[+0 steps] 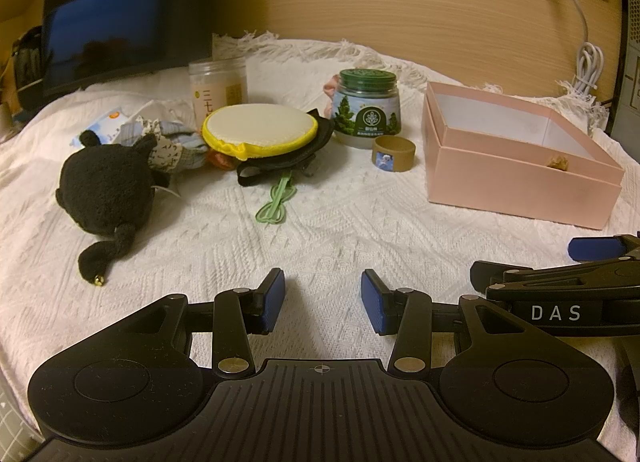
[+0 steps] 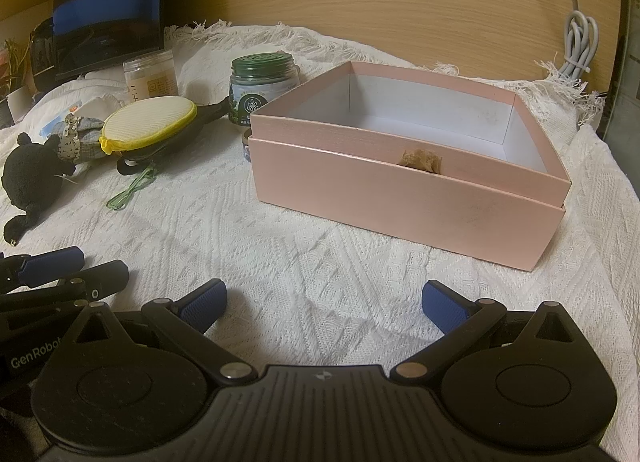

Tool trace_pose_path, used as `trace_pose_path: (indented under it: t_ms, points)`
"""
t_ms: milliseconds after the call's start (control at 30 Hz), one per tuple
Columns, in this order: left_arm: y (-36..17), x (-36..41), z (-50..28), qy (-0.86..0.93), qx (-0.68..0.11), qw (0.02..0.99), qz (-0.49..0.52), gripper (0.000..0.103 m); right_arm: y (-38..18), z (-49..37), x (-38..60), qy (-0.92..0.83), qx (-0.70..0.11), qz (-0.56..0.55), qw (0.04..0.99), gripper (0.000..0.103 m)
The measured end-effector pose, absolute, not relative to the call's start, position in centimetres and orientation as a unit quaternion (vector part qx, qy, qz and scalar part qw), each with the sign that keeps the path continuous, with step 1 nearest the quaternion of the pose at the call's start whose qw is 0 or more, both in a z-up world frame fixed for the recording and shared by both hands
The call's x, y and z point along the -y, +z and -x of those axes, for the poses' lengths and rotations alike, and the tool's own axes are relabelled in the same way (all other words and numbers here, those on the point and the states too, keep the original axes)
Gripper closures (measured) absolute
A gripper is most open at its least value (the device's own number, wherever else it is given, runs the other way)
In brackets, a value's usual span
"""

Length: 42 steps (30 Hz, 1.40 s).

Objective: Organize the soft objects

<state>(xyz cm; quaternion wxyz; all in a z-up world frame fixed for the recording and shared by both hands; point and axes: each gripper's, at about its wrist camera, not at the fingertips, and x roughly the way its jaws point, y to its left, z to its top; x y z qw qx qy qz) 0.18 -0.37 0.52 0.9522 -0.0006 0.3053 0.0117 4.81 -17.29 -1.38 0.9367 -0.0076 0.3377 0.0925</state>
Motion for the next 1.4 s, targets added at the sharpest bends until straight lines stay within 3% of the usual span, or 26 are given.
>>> trace_pose_path:
  t_ms: [1400]
  points:
    - [1.09, 0.55, -0.42, 0.013, -0.305, 0.952, 0.001, 0.055, -1.34, -4.77, 17.31, 0.092, -0.338, 0.008, 0.937, 0.000]
